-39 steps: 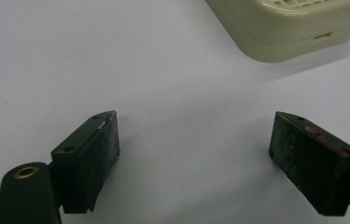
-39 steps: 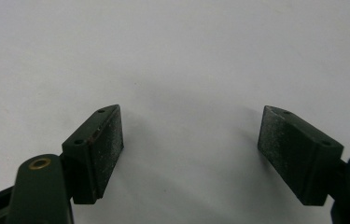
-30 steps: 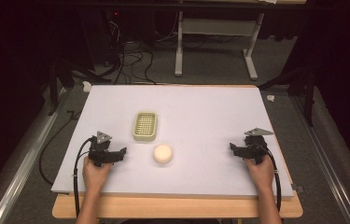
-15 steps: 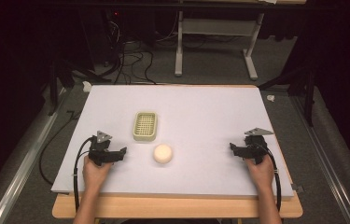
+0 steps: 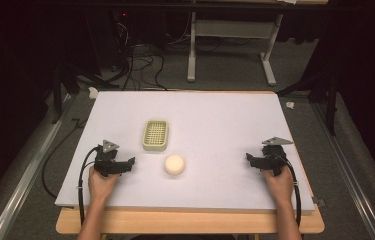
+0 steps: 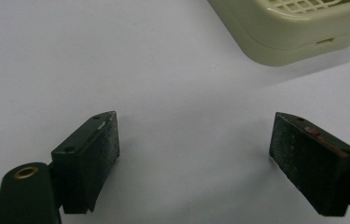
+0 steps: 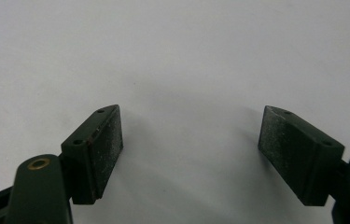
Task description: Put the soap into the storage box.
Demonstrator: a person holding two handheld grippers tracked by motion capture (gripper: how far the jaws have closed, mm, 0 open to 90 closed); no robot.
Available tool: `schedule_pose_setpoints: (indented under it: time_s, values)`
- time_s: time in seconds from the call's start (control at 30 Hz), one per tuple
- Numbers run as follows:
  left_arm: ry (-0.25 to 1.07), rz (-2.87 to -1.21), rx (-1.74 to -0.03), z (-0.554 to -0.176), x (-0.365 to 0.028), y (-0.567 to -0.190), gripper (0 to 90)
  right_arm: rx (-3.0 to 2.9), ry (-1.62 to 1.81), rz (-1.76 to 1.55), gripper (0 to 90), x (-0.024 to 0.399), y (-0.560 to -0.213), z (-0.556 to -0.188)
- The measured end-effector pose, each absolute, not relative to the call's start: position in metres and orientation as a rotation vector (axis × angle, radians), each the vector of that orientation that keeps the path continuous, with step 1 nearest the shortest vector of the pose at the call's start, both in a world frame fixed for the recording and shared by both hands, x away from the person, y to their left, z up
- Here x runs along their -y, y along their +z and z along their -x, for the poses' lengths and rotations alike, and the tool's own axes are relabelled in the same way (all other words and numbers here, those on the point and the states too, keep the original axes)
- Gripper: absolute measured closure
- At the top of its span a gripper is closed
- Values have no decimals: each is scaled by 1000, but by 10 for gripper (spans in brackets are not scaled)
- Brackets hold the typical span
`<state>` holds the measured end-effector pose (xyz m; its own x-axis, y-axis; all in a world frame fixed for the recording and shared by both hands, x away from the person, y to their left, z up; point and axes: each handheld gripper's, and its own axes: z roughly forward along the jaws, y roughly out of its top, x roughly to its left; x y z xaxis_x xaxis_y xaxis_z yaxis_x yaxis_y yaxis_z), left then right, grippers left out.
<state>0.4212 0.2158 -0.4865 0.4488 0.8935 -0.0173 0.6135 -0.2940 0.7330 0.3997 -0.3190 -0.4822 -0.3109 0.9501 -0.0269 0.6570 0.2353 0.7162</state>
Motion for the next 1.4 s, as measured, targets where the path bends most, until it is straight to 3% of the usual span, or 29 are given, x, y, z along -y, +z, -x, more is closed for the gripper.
schedule_pose_setpoints:
  time_s: [0.6,1.4]
  values:
    - [499,-1974,-1148,-403,-207,-463,162,-2052,841,-1467,224,319,-482,-400]
    - [432,-2026,-940,-386,-159,-439,161,-2051,843,-1470,223,319,-482,-400]
